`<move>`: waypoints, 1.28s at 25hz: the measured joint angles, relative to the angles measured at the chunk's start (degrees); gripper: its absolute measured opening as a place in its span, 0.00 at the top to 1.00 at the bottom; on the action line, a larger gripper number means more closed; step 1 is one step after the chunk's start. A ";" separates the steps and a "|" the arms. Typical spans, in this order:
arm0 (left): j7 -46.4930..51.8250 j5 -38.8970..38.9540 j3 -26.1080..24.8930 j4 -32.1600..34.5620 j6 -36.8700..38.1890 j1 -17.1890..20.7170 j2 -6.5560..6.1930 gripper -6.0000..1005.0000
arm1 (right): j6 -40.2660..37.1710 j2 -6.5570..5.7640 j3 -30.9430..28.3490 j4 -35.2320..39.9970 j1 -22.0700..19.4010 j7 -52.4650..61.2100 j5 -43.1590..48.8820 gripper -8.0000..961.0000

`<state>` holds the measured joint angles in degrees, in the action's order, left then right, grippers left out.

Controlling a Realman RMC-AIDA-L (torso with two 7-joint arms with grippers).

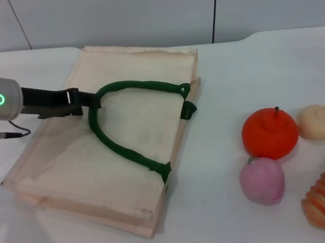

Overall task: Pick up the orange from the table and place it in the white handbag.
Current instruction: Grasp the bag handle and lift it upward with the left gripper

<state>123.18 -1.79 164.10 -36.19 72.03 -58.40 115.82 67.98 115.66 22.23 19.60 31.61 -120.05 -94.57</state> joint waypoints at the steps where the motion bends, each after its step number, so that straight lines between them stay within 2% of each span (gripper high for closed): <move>1: 0.01 -0.16 0.00 0.31 -0.30 -0.07 0.01 0.45 | 0.00 0.00 0.00 0.00 0.01 0.01 0.00 0.40; 10: 0.63 -0.75 0.00 3.68 -3.26 -0.35 -0.39 0.45 | -0.01 0.00 0.00 0.00 0.16 0.27 0.00 0.40; 20: 3.57 -5.64 0.00 10.64 -8.98 -1.09 -2.16 0.45 | -0.04 0.00 0.00 0.00 0.24 0.41 0.00 0.40; 32: 4.24 -5.83 0.00 10.92 -9.89 -1.19 -2.28 0.45 | 0.01 0.09 0.00 0.00 0.30 0.44 -0.48 0.40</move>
<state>127.42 -7.62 164.09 -25.27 62.14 -59.59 113.54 67.99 115.75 22.24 19.60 31.91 -119.61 -95.05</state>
